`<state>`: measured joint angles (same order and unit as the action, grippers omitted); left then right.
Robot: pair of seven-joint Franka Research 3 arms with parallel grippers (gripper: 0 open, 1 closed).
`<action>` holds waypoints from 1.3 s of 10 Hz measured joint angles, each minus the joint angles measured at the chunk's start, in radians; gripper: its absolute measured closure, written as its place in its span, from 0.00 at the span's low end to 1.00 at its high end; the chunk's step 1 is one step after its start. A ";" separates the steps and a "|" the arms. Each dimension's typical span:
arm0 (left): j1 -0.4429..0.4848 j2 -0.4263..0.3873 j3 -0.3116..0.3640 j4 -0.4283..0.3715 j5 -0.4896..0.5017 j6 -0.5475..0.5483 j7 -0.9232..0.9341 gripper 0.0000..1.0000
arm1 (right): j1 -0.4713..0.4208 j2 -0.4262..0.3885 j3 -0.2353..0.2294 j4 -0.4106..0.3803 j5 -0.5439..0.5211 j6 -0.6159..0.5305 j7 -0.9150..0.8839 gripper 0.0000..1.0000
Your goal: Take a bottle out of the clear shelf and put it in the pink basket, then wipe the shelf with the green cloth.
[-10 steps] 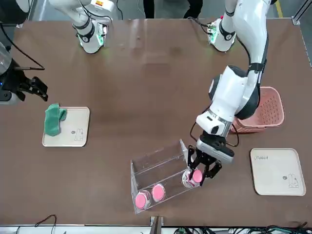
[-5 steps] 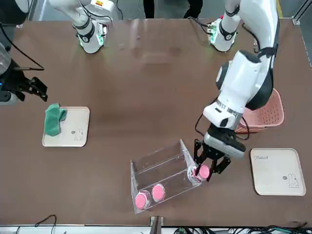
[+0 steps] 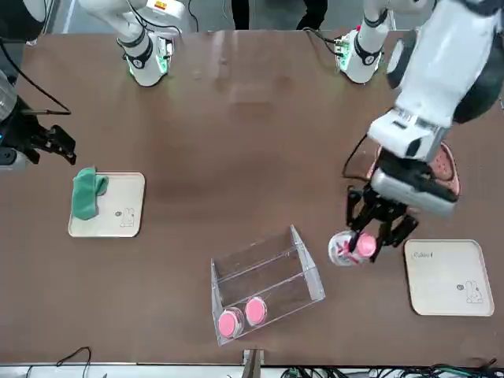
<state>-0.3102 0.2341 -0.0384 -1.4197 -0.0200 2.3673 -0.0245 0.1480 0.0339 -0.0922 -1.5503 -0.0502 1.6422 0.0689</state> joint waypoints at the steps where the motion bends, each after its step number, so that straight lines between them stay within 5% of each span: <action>1: 0.025 -0.040 0.001 -0.008 0.001 -0.091 0.032 0.56 | -0.001 0.000 0.000 0.000 0.000 0.000 0.000 0.00; 3: 0.085 -0.120 0.002 -0.070 0.002 -0.227 0.150 0.56 | -0.012 0.001 -0.002 -0.003 0.000 0.000 0.000 0.00; 6: 0.151 -0.261 0.002 -0.262 0.002 -0.288 0.231 0.56 | -0.065 0.005 -0.003 -0.024 0.079 0.000 -0.106 0.05; 10: 0.246 -0.438 0.004 -0.526 0.002 -0.368 0.290 0.56 | -0.274 0.050 -0.010 -0.084 0.268 0.010 -0.588 0.04; 13: 0.339 -0.475 0.006 -0.662 0.001 -0.276 0.369 0.56 | -0.409 0.185 -0.011 -0.117 0.379 0.083 -0.982 0.04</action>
<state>0.0285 -0.2413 -0.0329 -2.0815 -0.0185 2.0917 0.3443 -0.2608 0.2191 -0.1028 -1.6675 0.3291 1.7256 -0.9128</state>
